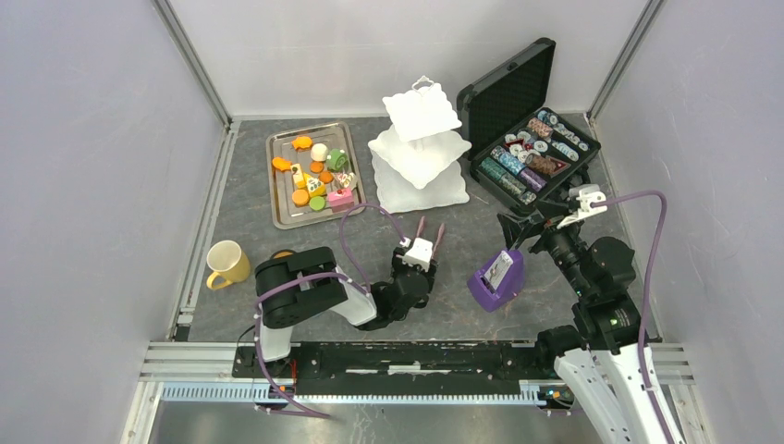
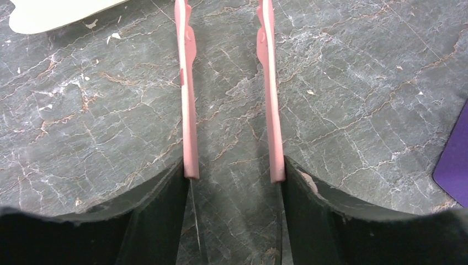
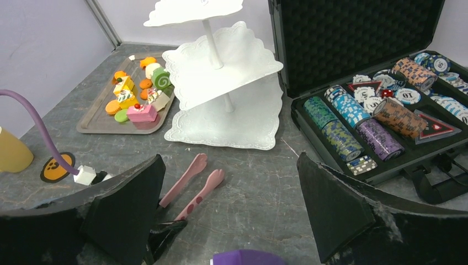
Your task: Serve the afternoon tea
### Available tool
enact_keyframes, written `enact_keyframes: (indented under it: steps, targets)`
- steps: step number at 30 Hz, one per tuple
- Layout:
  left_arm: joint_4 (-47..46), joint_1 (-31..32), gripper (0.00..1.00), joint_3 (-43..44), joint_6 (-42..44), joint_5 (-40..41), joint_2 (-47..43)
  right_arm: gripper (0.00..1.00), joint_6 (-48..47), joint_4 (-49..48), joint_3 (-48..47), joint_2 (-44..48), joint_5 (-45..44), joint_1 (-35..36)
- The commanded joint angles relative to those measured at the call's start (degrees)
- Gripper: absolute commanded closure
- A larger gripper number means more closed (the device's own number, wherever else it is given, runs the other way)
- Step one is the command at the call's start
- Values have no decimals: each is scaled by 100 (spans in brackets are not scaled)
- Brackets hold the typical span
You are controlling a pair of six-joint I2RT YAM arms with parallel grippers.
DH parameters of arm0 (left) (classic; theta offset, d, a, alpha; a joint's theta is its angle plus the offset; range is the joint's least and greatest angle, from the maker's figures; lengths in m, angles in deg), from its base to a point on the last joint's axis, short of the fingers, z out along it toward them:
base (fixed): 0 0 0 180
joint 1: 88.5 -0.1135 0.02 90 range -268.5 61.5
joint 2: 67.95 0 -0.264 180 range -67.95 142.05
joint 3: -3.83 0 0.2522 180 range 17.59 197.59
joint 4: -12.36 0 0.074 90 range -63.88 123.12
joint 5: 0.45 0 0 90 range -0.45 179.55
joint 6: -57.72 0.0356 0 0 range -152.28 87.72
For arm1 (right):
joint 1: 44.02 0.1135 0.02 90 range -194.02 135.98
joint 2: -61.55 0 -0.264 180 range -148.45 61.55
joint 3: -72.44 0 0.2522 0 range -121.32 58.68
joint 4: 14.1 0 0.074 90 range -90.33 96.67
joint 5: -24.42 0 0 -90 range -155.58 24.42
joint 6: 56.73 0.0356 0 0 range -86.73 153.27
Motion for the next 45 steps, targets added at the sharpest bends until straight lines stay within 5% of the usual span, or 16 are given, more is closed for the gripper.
enact_keyframes:
  steps: [1, 6, 15, 23, 30, 35, 39, 45]
  targets:
    - [503, 25, 36, -193, 2, -108, 106, 2, 112, -333, 133, 152, -81, 3]
    - [1225, 20, 41, -44, -192, -252, -356, 2, 48, -254, 55, 169, -108, 9]
    - [4268, 9, 48, 1202, -599, -671, -1461, 2, -93, -194, 37, 93, -207, 9]
    - [6955, -462, 48, 2413, -681, -2103, -2784, 2, -294, -135, -10, 39, -365, 12]
    - [9302, -2127, 47, 3086, -526, -4128, -3970, 2, -392, -136, -8, -38, -340, 10]
    - [10495, -3768, 45, 3458, 14, -4658, -4459, 2, -411, -243, 45, -70, -305, 6]
    - [10448, -4777, 44, 3595, 151, -5346, -4281, 2, -421, -288, 2, -154, -197, 6]
    - [10226, -5530, 44, 3909, 297, -5239, -3536, 2, -396, -206, -104, -143, -121, 7]
